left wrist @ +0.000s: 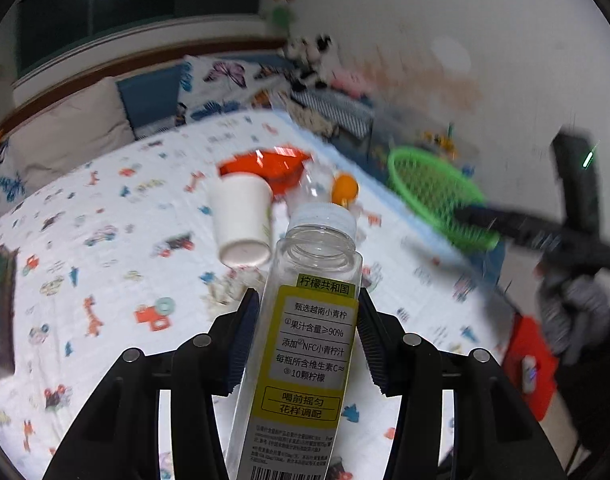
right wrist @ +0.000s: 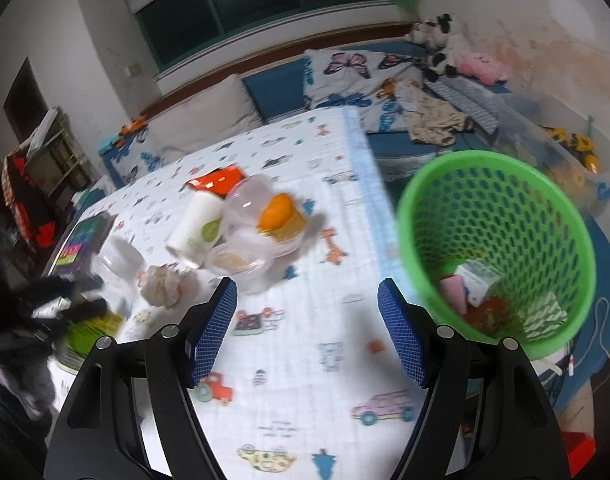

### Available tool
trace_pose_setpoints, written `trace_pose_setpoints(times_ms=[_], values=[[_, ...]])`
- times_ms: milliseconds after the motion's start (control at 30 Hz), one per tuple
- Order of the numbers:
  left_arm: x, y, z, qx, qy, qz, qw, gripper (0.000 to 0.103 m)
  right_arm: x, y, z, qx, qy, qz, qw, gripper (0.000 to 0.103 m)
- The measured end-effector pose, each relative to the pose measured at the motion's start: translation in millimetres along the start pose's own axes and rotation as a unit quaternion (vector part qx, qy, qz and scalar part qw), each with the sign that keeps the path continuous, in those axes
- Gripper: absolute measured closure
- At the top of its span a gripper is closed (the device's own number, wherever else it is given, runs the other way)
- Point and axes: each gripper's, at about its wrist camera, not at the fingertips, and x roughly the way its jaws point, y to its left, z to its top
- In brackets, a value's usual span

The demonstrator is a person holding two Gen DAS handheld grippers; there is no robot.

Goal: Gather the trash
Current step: 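Grasp the clear juice bottle with the left tool, then release the crumpled paper into the basket with the right tool while the left tool holds the bottle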

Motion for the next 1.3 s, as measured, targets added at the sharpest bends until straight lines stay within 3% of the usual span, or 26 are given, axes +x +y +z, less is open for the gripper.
trace_pose_setpoints(times_ms=[300,533,633,700,767,933,967,1067,1300], values=[[-66.2,41.9,9.5,-0.039,-0.065,0.055,0.9956,0.056,40.0,73.4,-5.5,-0.066,0.043,0.056,0.995,0.03],[-78.2,65.1,2.1,-0.064,-0.072,0.065,0.9932,0.056,82.7,133.1,-15.9,-0.1,0.082,0.098,0.987,0.032],[-80.1,69.8,-2.9,-0.066,-0.071,0.066,0.9931,0.056,103.0,149.7,-20.3,-0.106,0.096,0.093,0.985,0.035],[-81.8,71.4,-5.7,-0.066,-0.071,0.066,0.9931,0.056,115.6,154.3,-22.2,-0.105,0.108,0.093,0.984,0.037],[-81.3,73.9,-7.1,-0.068,-0.071,0.066,0.993,0.056,125.6,158.8,-25.5,-0.11,0.114,0.087,0.984,0.046],[-79.7,75.9,-9.8,-0.072,-0.069,0.066,0.9928,0.056,139.1,159.8,-29.4,-0.102,0.122,0.084,0.984,0.052],[-78.7,76.3,-9.8,-0.073,-0.068,0.065,0.9929,0.056,139.6,159.0,-29.6,-0.098,0.121,0.086,0.984,0.057],[-75.9,73.3,-8.1,-0.072,-0.065,0.063,0.9932,0.056,133.8,156.9,-29.0,-0.091,0.114,0.096,0.985,0.063],[-68.8,59.5,2.6,-0.06,-0.068,0.048,0.9947,0.056,96.8,132.8,-23.0,-0.071,0.084,0.097,0.989,0.065]])
